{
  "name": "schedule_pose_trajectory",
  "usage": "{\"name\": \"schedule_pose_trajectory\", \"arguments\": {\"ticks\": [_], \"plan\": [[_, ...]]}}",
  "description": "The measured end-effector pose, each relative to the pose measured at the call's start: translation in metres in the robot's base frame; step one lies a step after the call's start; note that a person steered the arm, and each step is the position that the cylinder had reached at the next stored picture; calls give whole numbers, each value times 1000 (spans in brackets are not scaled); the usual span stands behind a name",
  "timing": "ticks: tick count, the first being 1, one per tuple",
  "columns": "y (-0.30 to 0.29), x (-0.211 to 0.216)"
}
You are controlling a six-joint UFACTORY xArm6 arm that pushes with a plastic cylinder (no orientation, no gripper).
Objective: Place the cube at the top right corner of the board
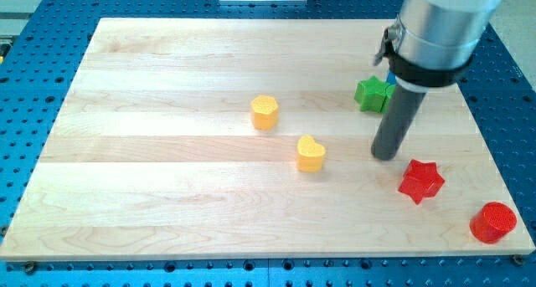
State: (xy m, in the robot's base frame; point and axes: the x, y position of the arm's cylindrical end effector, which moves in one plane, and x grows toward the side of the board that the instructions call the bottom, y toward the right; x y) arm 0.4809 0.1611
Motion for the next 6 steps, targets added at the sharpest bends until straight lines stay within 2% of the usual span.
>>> {"name": "schedule_pose_trajectory", "arguments": {"ticks": [1, 2, 3, 4, 5, 6], "plan": [[54, -34], [64, -67], [65, -101], [33, -132], [38, -168], [46, -176]]}}
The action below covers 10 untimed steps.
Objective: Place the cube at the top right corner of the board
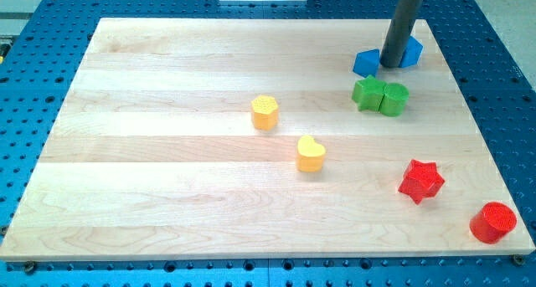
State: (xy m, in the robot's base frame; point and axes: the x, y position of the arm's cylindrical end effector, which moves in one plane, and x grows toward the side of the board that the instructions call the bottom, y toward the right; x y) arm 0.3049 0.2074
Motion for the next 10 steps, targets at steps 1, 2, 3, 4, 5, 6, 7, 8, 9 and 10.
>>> {"name": "schedule_pose_trajectory", "arguments": {"ticks": [1, 2, 3, 4, 5, 6, 7, 8, 9, 10], "plan": [[4, 19], [27, -4], [34, -14], [44, -36], [49, -56], [66, -50], [112, -51], [109, -60], [100, -59], [85, -63]]}}
